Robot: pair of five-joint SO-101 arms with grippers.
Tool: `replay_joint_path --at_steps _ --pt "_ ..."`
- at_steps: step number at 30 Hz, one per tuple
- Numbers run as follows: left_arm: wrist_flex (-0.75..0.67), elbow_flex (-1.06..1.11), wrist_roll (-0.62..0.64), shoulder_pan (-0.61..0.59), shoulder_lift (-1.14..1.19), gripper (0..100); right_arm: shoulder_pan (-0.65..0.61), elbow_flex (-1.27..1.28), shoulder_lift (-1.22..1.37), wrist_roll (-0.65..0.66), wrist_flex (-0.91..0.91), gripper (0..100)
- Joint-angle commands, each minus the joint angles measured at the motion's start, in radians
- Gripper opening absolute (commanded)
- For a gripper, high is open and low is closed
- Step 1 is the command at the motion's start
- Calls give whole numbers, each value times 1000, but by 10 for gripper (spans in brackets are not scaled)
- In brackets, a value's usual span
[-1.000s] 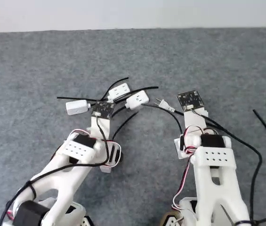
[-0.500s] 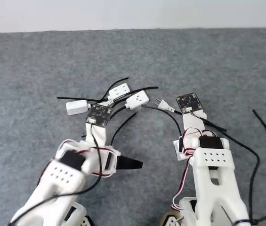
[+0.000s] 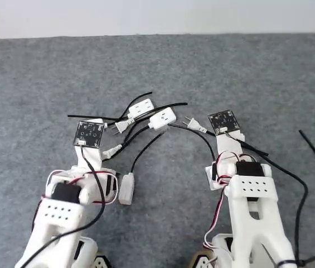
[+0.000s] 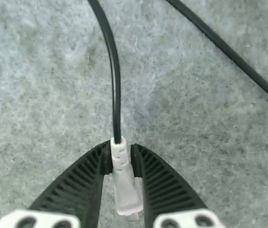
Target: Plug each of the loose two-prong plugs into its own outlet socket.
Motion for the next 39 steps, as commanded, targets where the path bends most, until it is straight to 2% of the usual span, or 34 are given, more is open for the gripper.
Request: replay_joint_path --at_steps 1,10,15,18,22,31,34,39 --pt "-100 -24 63 -8 135 23 7 -5 -7 14 -13 9" --pt "-117 -107 80 26 399 24 10 -5 -8 15 -12 9" --pt "-121 -119 80 152 371 24 10 -5 -8 15 -12 9" --pt "-170 -114 84 221 345 24 10 -5 -8 15 -12 9" --pt "-181 -120 172 311 387 25 12 -5 -8 17 -12 9" --pt "-181 -170 173 466 493 26 12 -6 -8 38 -12 9" --pt "-176 -185 173 470 499 26 12 -6 -8 40 -12 9" --pt "-135 -239 173 400 499 25 12 -6 -8 43 -12 9"
